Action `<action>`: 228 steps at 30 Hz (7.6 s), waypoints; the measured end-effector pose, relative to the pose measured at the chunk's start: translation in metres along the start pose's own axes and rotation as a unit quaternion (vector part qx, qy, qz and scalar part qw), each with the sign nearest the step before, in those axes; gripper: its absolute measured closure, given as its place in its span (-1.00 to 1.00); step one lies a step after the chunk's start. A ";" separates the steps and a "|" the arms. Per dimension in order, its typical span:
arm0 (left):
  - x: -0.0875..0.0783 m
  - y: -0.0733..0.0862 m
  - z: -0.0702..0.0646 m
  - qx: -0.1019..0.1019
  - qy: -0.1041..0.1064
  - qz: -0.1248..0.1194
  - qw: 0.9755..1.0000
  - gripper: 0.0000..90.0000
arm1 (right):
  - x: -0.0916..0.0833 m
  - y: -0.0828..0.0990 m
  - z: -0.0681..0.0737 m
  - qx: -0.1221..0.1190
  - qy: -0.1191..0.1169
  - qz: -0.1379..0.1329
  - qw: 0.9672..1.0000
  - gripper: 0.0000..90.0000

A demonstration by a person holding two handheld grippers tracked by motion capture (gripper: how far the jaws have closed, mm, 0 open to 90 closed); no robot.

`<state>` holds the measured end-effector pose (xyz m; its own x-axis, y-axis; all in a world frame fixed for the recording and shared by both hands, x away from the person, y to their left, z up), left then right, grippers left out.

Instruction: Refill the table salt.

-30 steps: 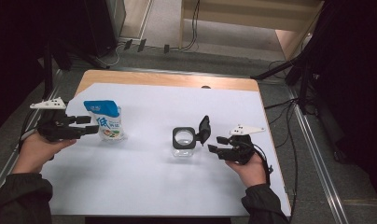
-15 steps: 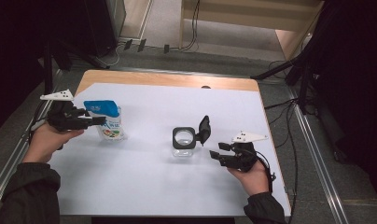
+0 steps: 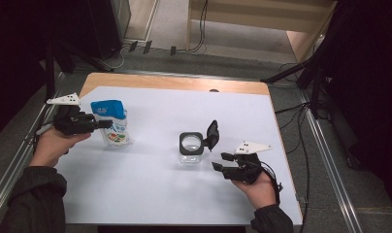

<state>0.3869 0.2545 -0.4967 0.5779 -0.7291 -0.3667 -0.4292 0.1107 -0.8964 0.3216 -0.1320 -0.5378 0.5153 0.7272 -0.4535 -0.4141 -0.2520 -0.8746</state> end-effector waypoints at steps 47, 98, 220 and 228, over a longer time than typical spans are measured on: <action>0.006 -0.045 -0.080 -0.024 0.045 -0.001 0.999 1.00 | 0.009 -0.029 0.062 -0.012 -0.062 -0.023 0.998 0.37; 0.005 -0.056 -0.161 -0.013 0.082 0.005 0.997 1.00 | 0.137 -0.035 0.134 -0.030 -0.085 -0.010 0.996 0.36; 0.098 -0.029 -0.172 -0.032 0.100 0.060 0.993 1.00 | 0.127 -0.001 0.144 -0.019 -0.061 -0.026 0.998 0.01; 0.106 -0.025 -0.175 -0.024 0.098 0.067 0.993 1.00 | 0.127 0.000 0.145 -0.008 -0.068 -0.025 0.997 0.17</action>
<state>0.3373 0.0560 -0.4693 0.3695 -0.8279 -0.4218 -0.5288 0.1859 -0.8281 0.2788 0.0528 -0.5703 0.4280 0.8188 -0.3827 -0.3781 -0.2224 -0.8987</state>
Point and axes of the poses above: each handheld gripper's, and its own axes: x roughly forward along the jaws, y roughly out of its underside, z roughly to its left, the point moved 10 cm from there along x, roughly forward along the jaws, and after that the axes turned 11 degrees about -z, right-handed, at the moved point
